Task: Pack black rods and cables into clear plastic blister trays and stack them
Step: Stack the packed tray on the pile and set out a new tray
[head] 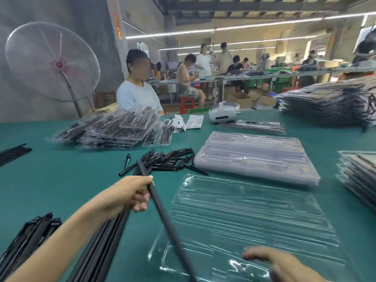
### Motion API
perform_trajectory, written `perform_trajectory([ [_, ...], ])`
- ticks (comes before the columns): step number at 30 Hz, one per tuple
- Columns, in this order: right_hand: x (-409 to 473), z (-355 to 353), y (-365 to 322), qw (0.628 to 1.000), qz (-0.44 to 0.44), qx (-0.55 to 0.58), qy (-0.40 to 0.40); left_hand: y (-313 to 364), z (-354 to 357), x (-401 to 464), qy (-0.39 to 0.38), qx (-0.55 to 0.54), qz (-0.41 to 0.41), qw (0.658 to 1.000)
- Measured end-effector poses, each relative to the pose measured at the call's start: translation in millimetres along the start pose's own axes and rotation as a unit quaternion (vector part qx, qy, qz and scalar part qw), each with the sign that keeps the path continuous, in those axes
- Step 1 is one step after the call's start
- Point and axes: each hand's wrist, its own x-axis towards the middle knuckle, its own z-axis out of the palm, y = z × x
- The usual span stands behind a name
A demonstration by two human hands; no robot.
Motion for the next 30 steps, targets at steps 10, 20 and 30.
perform_trajectory([
  [10, 4, -58, 54, 0.966, -0.081, -0.164, 0.184, -23, 69, 8, 0.001, -0.205, 0.081, 0.975],
  [20, 15, -72, 95, 0.882, -0.172, -0.376, 0.228, -65, 54, 21, 0.049, 0.382, 0.285, 0.878],
  [30, 11, -78, 102, 0.863, -0.186, -0.369, 0.291, -70, 43, 28, 0.07, 0.381, 0.292, 0.874],
])
